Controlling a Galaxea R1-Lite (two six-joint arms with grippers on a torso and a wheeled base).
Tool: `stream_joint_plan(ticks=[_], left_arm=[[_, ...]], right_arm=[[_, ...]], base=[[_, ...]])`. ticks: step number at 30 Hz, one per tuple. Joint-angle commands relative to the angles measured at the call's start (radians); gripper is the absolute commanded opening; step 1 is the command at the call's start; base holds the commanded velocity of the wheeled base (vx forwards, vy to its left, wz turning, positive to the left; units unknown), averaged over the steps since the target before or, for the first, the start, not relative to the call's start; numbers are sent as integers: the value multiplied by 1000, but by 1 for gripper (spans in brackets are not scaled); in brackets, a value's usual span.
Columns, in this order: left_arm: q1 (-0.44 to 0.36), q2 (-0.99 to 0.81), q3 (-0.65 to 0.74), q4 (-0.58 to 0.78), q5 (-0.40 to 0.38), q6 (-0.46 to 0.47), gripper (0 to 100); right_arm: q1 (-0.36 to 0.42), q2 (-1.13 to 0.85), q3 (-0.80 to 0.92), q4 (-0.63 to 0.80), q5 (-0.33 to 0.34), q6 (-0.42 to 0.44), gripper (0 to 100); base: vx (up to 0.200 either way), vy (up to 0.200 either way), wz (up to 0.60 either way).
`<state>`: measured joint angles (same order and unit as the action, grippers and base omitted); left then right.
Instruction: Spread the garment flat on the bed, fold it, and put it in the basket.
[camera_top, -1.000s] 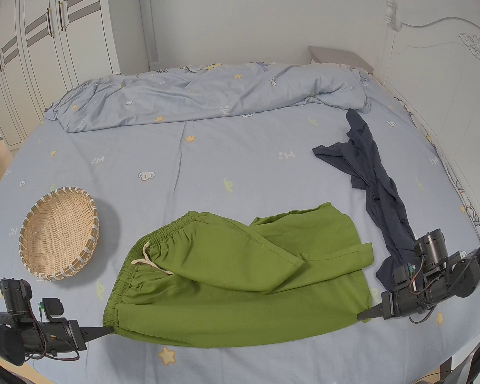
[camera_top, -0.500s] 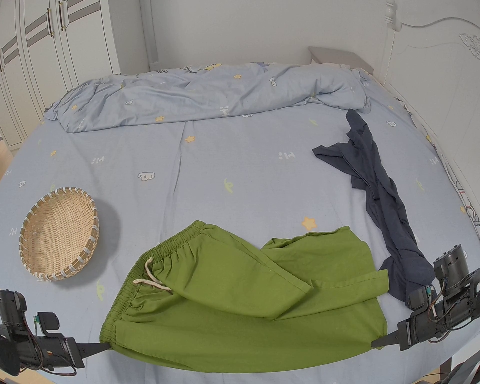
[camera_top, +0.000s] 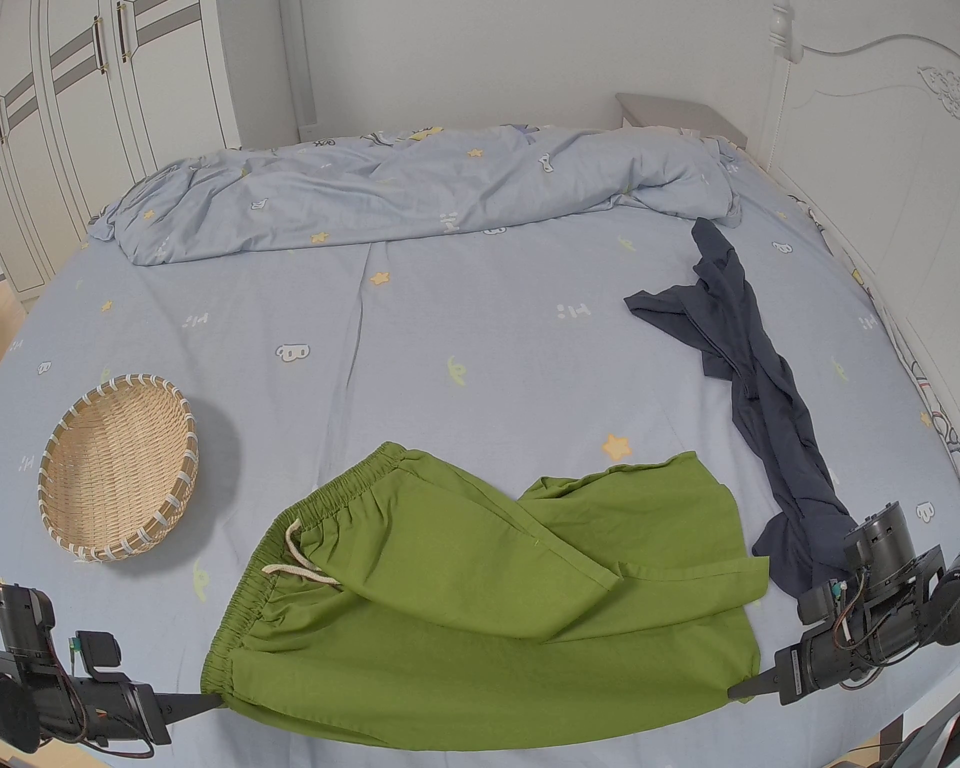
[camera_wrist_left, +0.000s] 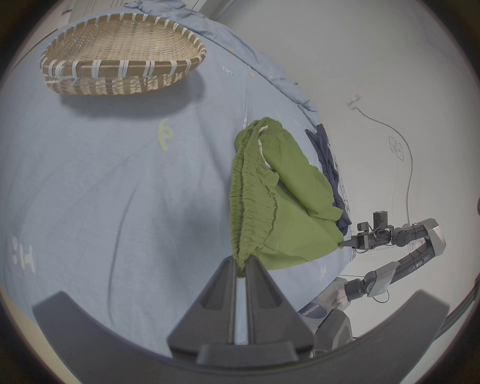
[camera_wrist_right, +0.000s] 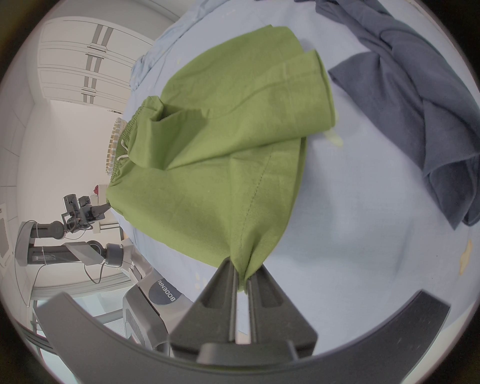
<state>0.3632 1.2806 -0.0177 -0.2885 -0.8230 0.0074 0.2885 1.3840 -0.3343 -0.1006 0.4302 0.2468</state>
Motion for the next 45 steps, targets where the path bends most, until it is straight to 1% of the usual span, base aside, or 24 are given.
stream_joint_plan(ticks=[1,2,3,4,10,15,17,21,22,23,26,28,29,30,32,33,34,37,40,41,42,45], left_arm=[[-4,69,18,0,-1,12,0],[-4,75,18,0,-1,14,100],[-4,78,18,0,-1,14,100],[-4,80,18,0,-1,14,100],[-12,80,18,0,-1,14,100],[0,77,18,-11,-2,14,100],[14,62,12,-24,2,12,100],[54,52,-77,-21,13,12,100],[56,52,-82,-21,13,12,100],[56,49,-148,-9,24,5,100],[37,34,-257,42,82,-40,100],[-17,37,-346,69,119,-109,100],[-21,37,-354,69,122,-115,100],[-78,43,-449,94,157,-201,100],[-147,52,-544,123,182,-276,100],[-152,54,-551,126,183,-280,100],[-222,78,-637,163,202,-328,100],[-323,155,-774,230,246,-371,100],[-402,270,-906,275,294,-388,100],[-417,304,-941,279,303,-389,100],[-420,310,-947,279,304,-389,100],[-469,445,-1079,281,309,-389,100]], right_arm=[[8,66,9,-10,2,-3,0],[12,67,9,-14,2,-3,0],[14,67,9,-17,2,-3,0],[17,67,11,-17,2,-1,100],[38,61,11,-19,2,5,100],[26,36,8,-21,2,6,100],[-5,-28,-2,-21,1,6,100],[-57,-102,-45,-21,-4,3,100],[-58,-105,-48,-21,-4,3,100],[-100,-142,-81,-19,-4,-3,100],[-157,-180,-138,-16,-4,-15,100],[-181,-181,-186,-16,-4,-32,100],[-183,-181,-190,-16,-4,-34,100],[-196,-178,-246,-14,-4,-47,100],[-193,-177,-302,-14,-4,-50,100],[-193,-177,-307,-14,-2,-50,100],[-189,-171,-364,-14,-4,-47,100],[-184,-142,-454,-14,-2,-38,100],[-181,-115,-503,-14,-1,-38,100],[-181,-111,-508,-14,1,-40,100],[-181,-109,-509,-14,1,-38,100],[-157,-88,-500,-16,-4,-38,100]], base=[[0,0,0],[0,0,0],[0,0,0],[0,0,0],[0,0,0],[0,0,0],[0,0,0],[0,0,0],[0,0,0],[0,0,0],[0,0,0],[0,0,0],[0,0,0],[0,0,0],[0,0,0],[0,0,0],[0,0,0],[0,0,0],[0,0,0],[0,0,0],[0,0,0],[0,0,0]])
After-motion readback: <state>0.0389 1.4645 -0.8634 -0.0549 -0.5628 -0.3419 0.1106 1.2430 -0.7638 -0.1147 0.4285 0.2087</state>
